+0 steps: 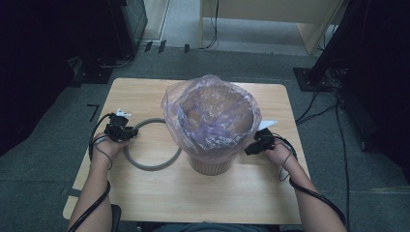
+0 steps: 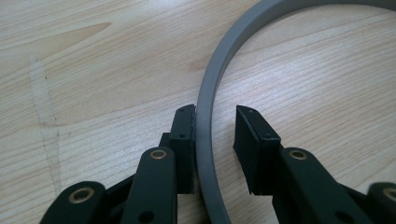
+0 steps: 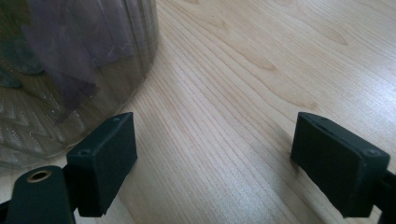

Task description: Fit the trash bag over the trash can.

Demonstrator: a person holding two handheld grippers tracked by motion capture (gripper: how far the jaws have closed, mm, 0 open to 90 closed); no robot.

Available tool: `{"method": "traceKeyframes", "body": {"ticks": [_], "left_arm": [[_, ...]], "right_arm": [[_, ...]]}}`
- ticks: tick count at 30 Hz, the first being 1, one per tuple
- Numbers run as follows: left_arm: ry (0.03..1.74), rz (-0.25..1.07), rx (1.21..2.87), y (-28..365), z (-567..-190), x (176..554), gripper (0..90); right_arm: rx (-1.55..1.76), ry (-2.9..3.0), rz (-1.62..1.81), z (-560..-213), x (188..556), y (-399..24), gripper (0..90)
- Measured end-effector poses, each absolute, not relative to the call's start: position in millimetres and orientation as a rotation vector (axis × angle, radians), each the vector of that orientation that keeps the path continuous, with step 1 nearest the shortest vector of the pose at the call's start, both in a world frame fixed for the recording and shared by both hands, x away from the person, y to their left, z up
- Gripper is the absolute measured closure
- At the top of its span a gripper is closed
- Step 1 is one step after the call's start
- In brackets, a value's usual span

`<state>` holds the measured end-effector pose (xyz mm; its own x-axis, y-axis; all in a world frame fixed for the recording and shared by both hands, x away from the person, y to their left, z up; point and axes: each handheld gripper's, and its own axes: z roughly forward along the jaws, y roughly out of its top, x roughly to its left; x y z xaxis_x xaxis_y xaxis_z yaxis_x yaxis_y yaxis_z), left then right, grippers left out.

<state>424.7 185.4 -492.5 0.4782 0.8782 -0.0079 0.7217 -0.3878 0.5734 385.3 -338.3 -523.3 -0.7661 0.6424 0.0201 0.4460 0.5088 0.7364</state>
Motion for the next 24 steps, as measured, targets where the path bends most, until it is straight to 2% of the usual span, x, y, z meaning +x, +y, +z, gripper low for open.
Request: {"method": "traceKeyframes", "body": {"ticks": [4,8,12,17,24], "left_arm": [[1.355,0.406,2.215,187.5,-491.6,425.6,67.9],[1.345,0.385,2.223,188.1,-490.9,424.7,77.1],[1.362,0.349,2.238,186.4,-488.9,427.9,81.6],[1.432,0.239,2.187,188.9,-487.3,431.9,82.9],[1.504,0.044,2.017,208.3,-491.3,434.4,83.7]], "right_arm": [[0.921,2.497,1.108,-523.3,385.3,-338.2,14.2],[0.922,2.497,1.108,-523.3,385.3,-338.2,14.2],[0.921,2.497,1.108,-523.3,385.3,-338.2,14.1],[0.921,2.497,1.108,-523.3,385.3,-338.3,14.1],[0.921,2.497,1.108,-523.2,385.3,-338.3,14.2]]}}
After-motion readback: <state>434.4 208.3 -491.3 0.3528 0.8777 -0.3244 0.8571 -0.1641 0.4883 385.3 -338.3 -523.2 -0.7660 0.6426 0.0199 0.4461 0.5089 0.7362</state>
